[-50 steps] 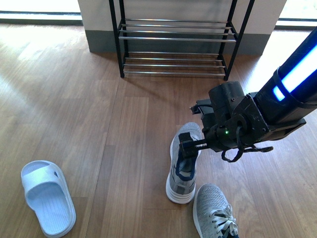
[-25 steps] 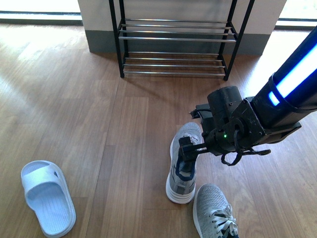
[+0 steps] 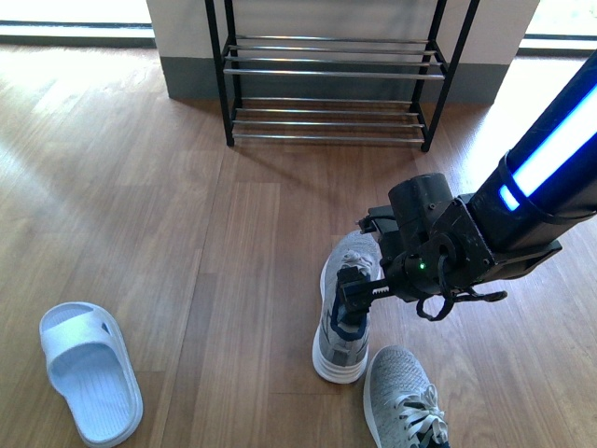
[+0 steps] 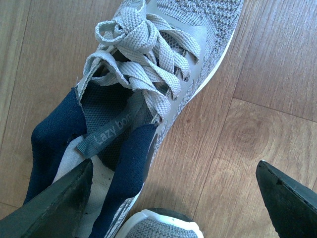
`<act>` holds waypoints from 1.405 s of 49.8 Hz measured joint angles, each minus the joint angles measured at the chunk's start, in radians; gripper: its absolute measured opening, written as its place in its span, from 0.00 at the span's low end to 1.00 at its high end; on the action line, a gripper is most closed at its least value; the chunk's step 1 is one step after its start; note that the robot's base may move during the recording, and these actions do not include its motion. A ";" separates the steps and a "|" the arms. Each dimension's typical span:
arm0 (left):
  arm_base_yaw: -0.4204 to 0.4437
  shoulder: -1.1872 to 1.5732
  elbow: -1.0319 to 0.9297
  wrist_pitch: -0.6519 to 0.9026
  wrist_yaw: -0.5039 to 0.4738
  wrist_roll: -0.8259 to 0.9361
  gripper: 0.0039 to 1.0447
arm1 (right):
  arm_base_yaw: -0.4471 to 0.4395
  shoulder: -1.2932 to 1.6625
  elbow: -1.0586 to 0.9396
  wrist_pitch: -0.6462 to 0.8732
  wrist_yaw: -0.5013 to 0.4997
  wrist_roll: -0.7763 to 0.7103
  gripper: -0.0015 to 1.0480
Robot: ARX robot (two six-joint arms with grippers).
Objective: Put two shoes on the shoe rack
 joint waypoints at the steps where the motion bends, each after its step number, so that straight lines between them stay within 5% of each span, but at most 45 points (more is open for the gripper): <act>1: 0.000 0.000 0.000 0.000 0.000 0.000 0.91 | 0.000 0.000 0.000 0.000 0.000 0.000 0.91; 48: 0.000 0.000 0.000 0.000 0.000 0.000 0.91 | -0.010 0.147 0.138 0.040 0.035 -0.008 0.91; 70: 0.000 0.000 0.000 0.000 0.000 0.000 0.91 | -0.015 0.153 0.140 0.062 0.041 -0.005 0.28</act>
